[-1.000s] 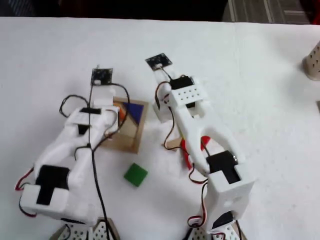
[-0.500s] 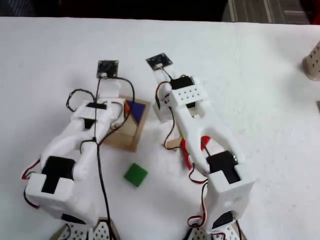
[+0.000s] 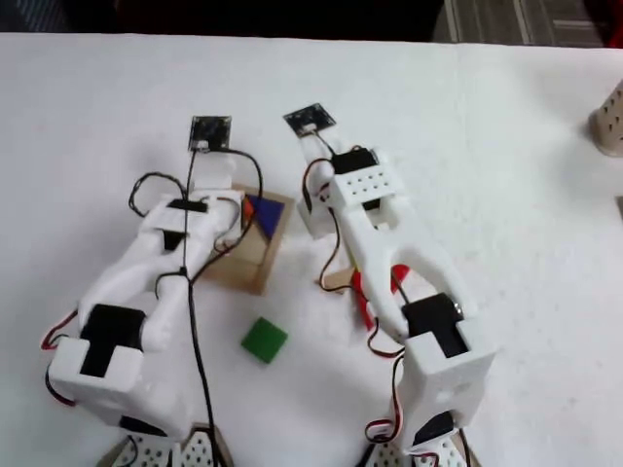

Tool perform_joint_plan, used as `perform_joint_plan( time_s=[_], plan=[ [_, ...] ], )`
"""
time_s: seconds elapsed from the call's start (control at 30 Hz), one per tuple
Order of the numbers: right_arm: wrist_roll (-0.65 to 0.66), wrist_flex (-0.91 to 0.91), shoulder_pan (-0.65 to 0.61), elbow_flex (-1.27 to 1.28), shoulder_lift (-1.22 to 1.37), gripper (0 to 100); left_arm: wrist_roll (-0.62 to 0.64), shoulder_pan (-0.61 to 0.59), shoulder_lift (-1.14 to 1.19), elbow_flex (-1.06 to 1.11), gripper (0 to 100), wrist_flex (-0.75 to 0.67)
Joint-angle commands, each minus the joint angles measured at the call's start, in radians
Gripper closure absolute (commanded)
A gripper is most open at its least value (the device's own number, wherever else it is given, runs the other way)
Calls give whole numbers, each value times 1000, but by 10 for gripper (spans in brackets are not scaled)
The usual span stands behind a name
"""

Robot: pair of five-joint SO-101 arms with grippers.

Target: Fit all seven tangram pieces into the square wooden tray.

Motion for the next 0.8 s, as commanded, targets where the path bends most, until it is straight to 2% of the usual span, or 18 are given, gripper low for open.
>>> perform_joint_plan(
  time_s=[0.0, 0.2, 0.33, 0.5, 0.77],
  plan=[
    [-9, -13, 7, -12, -67, 979, 9, -68, -13, -84, 976, 58],
    [-9, -13, 4, -12, -67, 979, 138, -143, -4, -126, 976, 60],
    [-9, -13, 4, -11, -67, 979, 110, -88, 71, -130, 976, -41],
    [-9, -13, 4, -11, -67, 979, 83, -62, 142, -221, 976, 3],
    [-9, -13, 5, -14, -67, 979, 83, -47, 139, -232, 976, 8]
  ],
)
